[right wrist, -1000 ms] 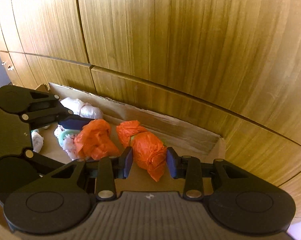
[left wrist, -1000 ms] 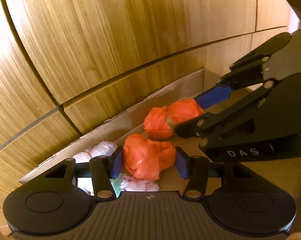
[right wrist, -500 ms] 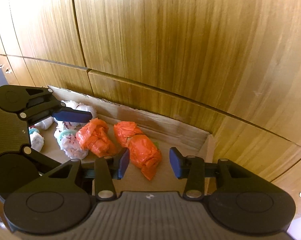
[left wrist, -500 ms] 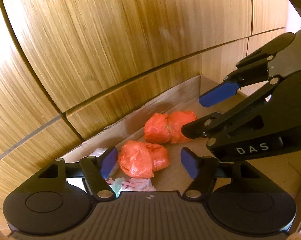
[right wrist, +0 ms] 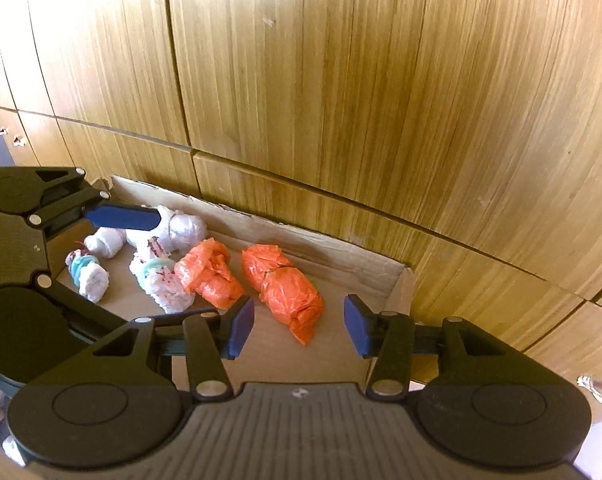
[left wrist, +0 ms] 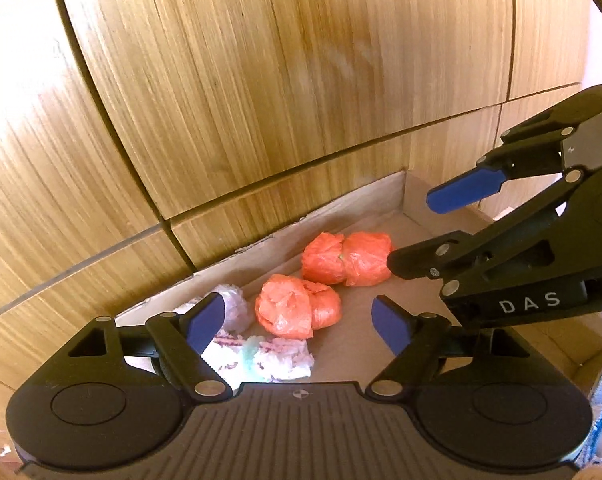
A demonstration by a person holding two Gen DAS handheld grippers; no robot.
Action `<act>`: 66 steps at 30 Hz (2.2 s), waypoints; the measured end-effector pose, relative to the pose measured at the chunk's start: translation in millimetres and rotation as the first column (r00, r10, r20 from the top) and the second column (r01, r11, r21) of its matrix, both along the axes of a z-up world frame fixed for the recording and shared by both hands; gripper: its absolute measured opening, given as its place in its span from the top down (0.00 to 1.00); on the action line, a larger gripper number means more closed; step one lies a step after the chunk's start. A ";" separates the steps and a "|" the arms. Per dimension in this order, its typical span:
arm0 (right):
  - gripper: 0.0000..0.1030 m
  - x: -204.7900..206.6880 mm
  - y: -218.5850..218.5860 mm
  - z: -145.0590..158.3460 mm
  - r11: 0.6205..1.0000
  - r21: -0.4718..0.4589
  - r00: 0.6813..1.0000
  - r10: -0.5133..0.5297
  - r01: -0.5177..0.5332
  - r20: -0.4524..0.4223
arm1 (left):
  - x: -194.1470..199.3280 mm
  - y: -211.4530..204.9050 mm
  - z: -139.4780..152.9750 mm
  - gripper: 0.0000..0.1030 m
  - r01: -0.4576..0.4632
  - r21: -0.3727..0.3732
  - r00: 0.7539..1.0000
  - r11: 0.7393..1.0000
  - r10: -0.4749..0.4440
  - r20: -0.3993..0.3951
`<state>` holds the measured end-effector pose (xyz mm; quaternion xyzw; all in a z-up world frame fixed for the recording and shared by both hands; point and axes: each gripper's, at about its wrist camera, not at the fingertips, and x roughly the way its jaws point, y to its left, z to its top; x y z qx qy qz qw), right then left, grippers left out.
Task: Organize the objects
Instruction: 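Carry both orange bundles into the box and open both tools, then move both tools back over the pile and grasp a grey sock with the right tool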
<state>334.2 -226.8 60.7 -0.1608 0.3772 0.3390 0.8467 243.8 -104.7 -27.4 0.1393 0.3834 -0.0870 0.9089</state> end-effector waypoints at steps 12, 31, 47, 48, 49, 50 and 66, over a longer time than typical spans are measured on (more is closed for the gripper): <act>0.49 -31.5 -2.1 25.9 1.000 -0.004 1.000 0.003 -0.003 0.021 | -33.8 13.9 27.9 0.17 -0.043 -0.021 0.999 0.999 0.044 0.014; 0.40 -154.5 -31.9 58.2 0.997 0.040 0.995 0.067 -0.069 0.068 | -179.2 71.0 65.5 0.14 -0.188 -0.159 0.981 0.969 0.194 0.023; 0.36 -315.2 -48.8 -22.3 0.985 0.146 0.990 0.069 -0.087 0.126 | -337.6 91.6 3.6 0.11 -0.119 -0.293 0.977 0.949 0.164 0.136; 0.37 -315.9 -45.5 -26.8 0.985 0.145 0.988 0.073 -0.092 0.133 | -340.7 90.9 0.7 0.11 -0.107 -0.289 0.978 0.951 0.153 0.141; 0.38 -313.3 -37.1 -37.1 0.985 0.144 0.989 0.076 -0.093 0.124 | -343.0 89.7 -1.5 0.11 -0.100 -0.284 0.978 0.954 0.147 0.147; 0.41 -313.2 -33.8 -41.9 0.986 0.139 0.989 0.076 -0.094 0.131 | -344.2 88.8 -3.4 0.11 -0.098 -0.282 0.978 0.954 0.146 0.152; 0.70 -306.5 -72.5 -47.6 0.976 0.217 0.994 0.000 -0.023 0.107 | -315.3 58.7 -28.6 0.11 -0.043 -0.245 0.992 0.969 0.071 0.107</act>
